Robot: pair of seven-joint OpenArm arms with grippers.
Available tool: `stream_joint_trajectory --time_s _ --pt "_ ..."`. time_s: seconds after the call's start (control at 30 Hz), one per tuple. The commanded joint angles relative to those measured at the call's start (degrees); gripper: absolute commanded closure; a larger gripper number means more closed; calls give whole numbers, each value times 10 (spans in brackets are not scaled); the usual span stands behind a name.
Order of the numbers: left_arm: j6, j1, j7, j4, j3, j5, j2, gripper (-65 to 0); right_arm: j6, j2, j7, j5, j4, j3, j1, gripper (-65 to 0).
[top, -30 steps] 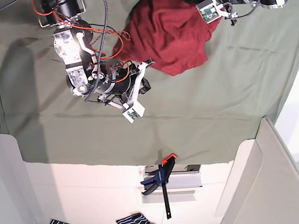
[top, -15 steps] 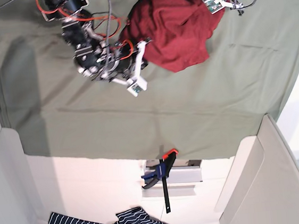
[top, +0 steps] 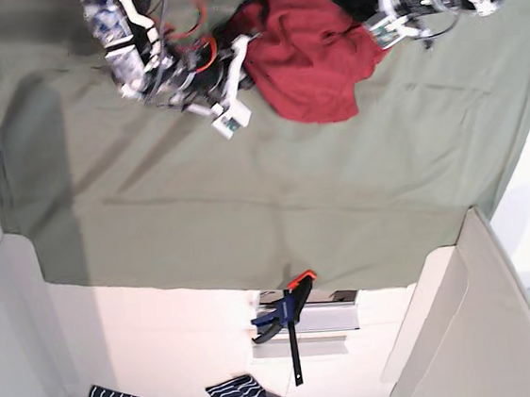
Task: Fold the T-shirt properly
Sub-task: 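Fold the shirt end over onto itself with both grippers, then release the shirt and raise both grippers away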
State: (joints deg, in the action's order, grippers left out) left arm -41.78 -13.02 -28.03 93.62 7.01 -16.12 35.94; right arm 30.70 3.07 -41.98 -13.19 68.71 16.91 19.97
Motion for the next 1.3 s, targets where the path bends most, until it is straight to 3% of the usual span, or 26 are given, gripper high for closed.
stream_joint_trajectory --time_s 0.0,0.23,0.7,0.87,1.03,1.17,1.27 --pt "18 7 -23 -1 -6 37 24 0 8 0 -16 -15 23 1 -3 0" --pt "18 50 5 -3 -6 46 99 0 8 -13 -50 -70 127 1 -93 0" --pt "18 82 -8 -36 -6 7 98 0 8 -13 -63 -78 280 3 -230 0" --pt "18 82 -94 -29 -27 -132 101 0 5 -14 -62 -49 318 -12 -233 0" --pt "18 70 -158 23 -107 -243 101 0 0 -26 -58 -35 357 -68 -233 0" --pt "18 33 -239 77 -167 -325 101 0 -10 -67 -61 -38 398 -118 -235 0" --pt "18 -17 -252 116 -206 -348 101 0 -14 -108 -72 -51 421 -151 -240 0"
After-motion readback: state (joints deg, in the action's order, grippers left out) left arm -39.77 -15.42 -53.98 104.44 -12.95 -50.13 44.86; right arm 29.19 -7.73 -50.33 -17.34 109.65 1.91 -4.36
